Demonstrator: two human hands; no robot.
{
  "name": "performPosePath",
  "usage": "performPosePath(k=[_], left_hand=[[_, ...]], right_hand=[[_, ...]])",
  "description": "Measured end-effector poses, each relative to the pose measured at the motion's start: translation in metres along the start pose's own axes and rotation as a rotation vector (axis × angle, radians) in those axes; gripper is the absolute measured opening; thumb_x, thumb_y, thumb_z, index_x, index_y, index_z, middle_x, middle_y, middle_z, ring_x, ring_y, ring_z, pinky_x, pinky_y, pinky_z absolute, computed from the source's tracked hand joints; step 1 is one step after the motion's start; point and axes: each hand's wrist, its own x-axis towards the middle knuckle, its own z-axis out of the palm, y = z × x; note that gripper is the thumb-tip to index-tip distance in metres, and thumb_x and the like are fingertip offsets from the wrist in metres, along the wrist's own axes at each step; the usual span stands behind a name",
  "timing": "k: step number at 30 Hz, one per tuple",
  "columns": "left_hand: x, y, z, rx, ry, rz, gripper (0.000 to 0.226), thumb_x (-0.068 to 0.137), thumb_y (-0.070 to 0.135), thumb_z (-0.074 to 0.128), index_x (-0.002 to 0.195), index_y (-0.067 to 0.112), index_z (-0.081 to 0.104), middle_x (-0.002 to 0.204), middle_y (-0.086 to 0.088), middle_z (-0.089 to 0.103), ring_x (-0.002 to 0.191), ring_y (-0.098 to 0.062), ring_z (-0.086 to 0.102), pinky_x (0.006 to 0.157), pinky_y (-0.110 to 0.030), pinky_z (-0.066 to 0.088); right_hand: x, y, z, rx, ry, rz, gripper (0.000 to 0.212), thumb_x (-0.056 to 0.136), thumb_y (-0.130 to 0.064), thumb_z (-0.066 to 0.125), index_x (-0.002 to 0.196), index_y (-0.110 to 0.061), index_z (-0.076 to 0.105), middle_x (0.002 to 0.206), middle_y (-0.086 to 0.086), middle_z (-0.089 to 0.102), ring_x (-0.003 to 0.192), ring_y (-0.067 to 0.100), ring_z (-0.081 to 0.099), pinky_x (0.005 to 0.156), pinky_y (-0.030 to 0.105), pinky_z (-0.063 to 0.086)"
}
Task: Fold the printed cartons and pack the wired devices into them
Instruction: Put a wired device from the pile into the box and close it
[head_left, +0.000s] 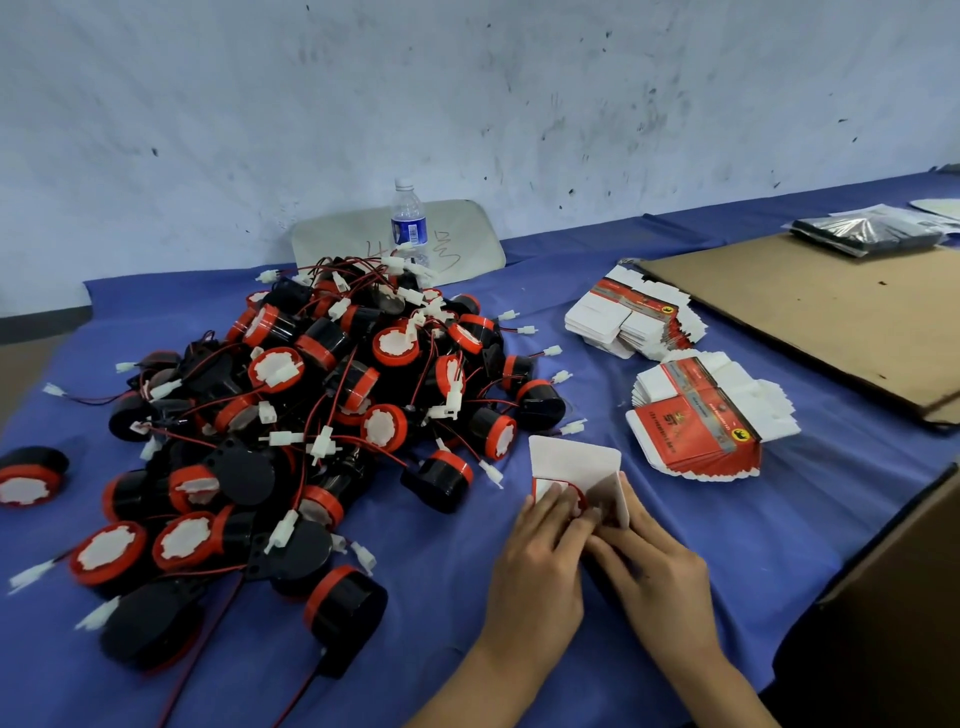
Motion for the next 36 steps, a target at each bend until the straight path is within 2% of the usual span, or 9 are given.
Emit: performPosePath(k=[3,6,11,14,19,23,27,32,36], left_hand=[[0.001,0.003,0.002,-0.012,0.000,-0.025,0.048,0.064,-0.007,0.077,0.109,0.009,0.073,0.119,-0.010,0.068,0.116,-0.026,0.062,0.096,-0.047,0.048],[0.001,0.002,0.004,-0.054,0.009,-0.034,0.039,0.069,-0.004,0.077,0.106,0.007,0.073,0.118,-0.011,0.069,0.116,-0.027,0.062,0.098,-0.048,0.047],[-0.001,0.001,0.007,-0.062,0.035,-0.034,0.025,0.087,0.014,0.062,0.110,0.009,0.072,0.121,-0.008,0.068,0.119,-0.023,0.060,0.102,-0.046,0.045],[0.002,0.004,0.003,-0.110,0.046,-0.091,0.033,0.094,0.026,0.046,0.107,0.013,0.073,0.117,-0.003,0.069,0.116,-0.019,0.062,0.100,-0.040,0.049],[0.009,0.007,0.003,-0.343,0.004,-0.329,0.026,0.094,0.026,0.052,0.094,0.009,0.072,0.108,0.001,0.066,0.104,-0.015,0.058,0.091,-0.035,0.049],[0.022,0.011,0.001,-0.363,-0.009,-0.396,0.018,0.093,0.023,0.061,0.087,0.010,0.071,0.099,0.004,0.064,0.094,-0.016,0.056,0.085,-0.038,0.049],[0.035,0.008,-0.002,-0.410,-0.083,-0.500,0.009,0.090,0.019,0.066,0.088,0.013,0.073,0.099,0.005,0.060,0.097,-0.018,0.057,0.089,-0.038,0.046],[0.045,0.004,-0.006,-0.316,-0.209,-0.493,0.015,0.087,0.022,0.068,0.101,0.025,0.067,0.111,0.009,0.054,0.109,-0.013,0.050,0.096,-0.032,0.040],[0.057,0.003,-0.003,-0.321,-0.318,-0.521,0.029,0.083,0.010,0.066,0.110,0.019,0.059,0.119,0.004,0.050,0.115,-0.016,0.044,0.096,-0.029,0.039]], right_hand=[[-0.008,0.003,-0.002,0.077,0.094,0.008,0.014,0.078,-0.018,0.070,0.090,-0.017,0.078,0.116,-0.001,0.068,0.101,0.000,0.061,0.078,0.009,0.048],[-0.013,0.000,-0.002,0.202,0.132,0.243,0.038,0.077,-0.010,0.079,0.101,-0.036,0.066,0.101,-0.028,0.066,0.095,-0.003,0.062,0.079,0.001,0.041],[-0.010,0.007,0.003,0.194,0.170,0.181,0.022,0.071,0.006,0.078,0.083,-0.012,0.073,0.095,-0.012,0.065,0.088,0.003,0.062,0.078,0.007,0.046],[-0.010,0.009,0.004,0.194,0.159,0.162,0.017,0.072,0.004,0.077,0.081,-0.010,0.076,0.101,-0.001,0.062,0.087,0.002,0.058,0.077,0.007,0.044],[-0.001,0.008,0.001,0.105,0.100,0.087,0.017,0.070,0.003,0.081,0.078,-0.011,0.075,0.121,0.007,0.059,0.093,0.018,0.056,0.077,0.020,0.049],[0.007,-0.001,-0.001,-0.096,0.019,0.070,0.015,0.068,0.000,0.083,0.072,-0.010,0.072,0.128,0.004,0.060,0.096,0.028,0.061,0.051,0.041,0.054],[0.007,0.001,-0.001,-0.005,0.004,0.034,0.016,0.074,0.006,0.076,0.081,-0.007,0.074,0.131,0.007,0.059,0.098,0.020,0.065,0.070,0.033,0.057],[-0.004,-0.003,-0.004,0.310,0.083,0.308,0.061,0.081,0.001,0.070,0.102,-0.053,0.052,0.103,-0.019,0.067,0.091,-0.005,0.065,0.075,0.010,0.048],[0.003,0.003,-0.003,0.235,0.053,0.253,0.038,0.078,0.005,0.074,0.097,-0.028,0.069,0.094,-0.008,0.065,0.081,0.005,0.064,0.072,0.028,0.052]])
